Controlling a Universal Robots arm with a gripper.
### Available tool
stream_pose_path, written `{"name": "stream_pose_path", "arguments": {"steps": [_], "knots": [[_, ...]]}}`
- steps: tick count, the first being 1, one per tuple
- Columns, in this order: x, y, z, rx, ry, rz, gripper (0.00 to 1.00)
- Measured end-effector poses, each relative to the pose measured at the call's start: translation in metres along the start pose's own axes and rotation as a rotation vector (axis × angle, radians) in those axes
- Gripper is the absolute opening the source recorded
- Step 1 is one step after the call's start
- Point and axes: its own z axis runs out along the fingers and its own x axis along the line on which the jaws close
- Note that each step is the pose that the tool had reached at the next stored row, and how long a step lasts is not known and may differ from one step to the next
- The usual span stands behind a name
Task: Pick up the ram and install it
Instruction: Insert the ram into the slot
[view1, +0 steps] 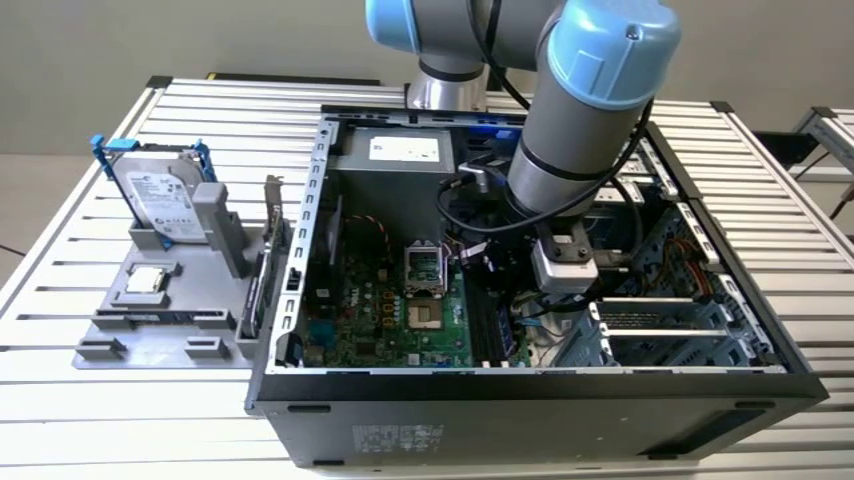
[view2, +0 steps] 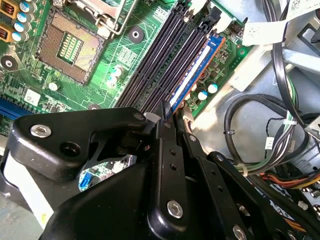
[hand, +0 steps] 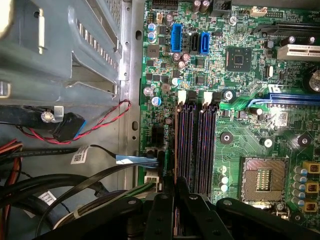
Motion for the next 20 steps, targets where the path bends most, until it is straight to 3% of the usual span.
{"name": "stream_pose_path", "arguments": {"steps": [7, 12, 20], "knots": [[0.0, 0.0, -0.0002, 0.0002, -0.0001, 0.0, 0.0], [-0.0002, 0.0, -0.0058, 0.0, -0.0001, 0.0, 0.0], [-0.001, 0.0, -0.0059, 0.0003, -0.0003, 0.012, 0.0]]}}
